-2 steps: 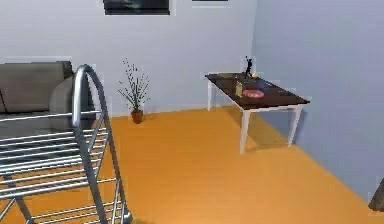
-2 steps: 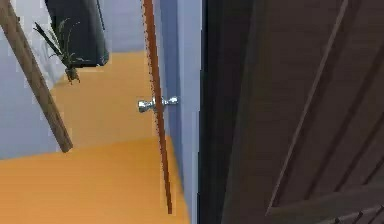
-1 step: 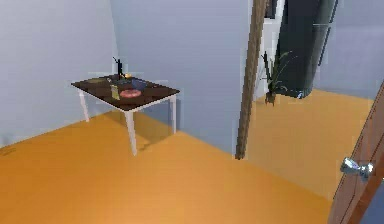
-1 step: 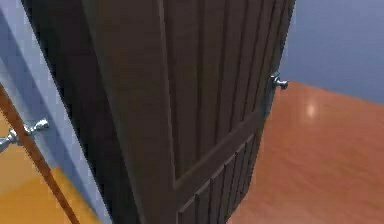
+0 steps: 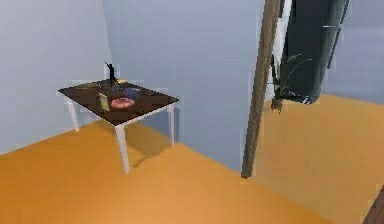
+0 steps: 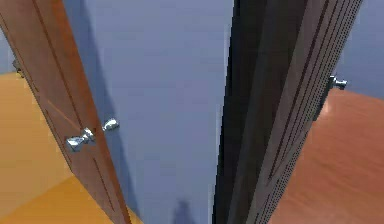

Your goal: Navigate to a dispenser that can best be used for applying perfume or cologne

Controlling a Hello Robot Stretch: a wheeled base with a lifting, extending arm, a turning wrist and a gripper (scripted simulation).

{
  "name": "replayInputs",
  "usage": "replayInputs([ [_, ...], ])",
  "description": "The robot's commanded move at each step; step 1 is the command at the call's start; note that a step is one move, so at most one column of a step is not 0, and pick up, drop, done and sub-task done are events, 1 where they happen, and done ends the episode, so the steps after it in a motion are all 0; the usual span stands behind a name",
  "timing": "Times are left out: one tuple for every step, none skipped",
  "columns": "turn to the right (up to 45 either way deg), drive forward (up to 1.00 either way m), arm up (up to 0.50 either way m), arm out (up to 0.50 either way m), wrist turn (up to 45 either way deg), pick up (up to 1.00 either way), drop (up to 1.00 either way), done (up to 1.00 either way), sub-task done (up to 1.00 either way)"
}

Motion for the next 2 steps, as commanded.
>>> replayInputs([
  [3.0, 0.00, 0.00, 0.00, 0.0, 0.00, 0.00, 0.00, 0.00],
  [0.0, 0.45, 0.00, 0.00, 0.0, 0.00, 0.00, 0.00, 0.00],
])
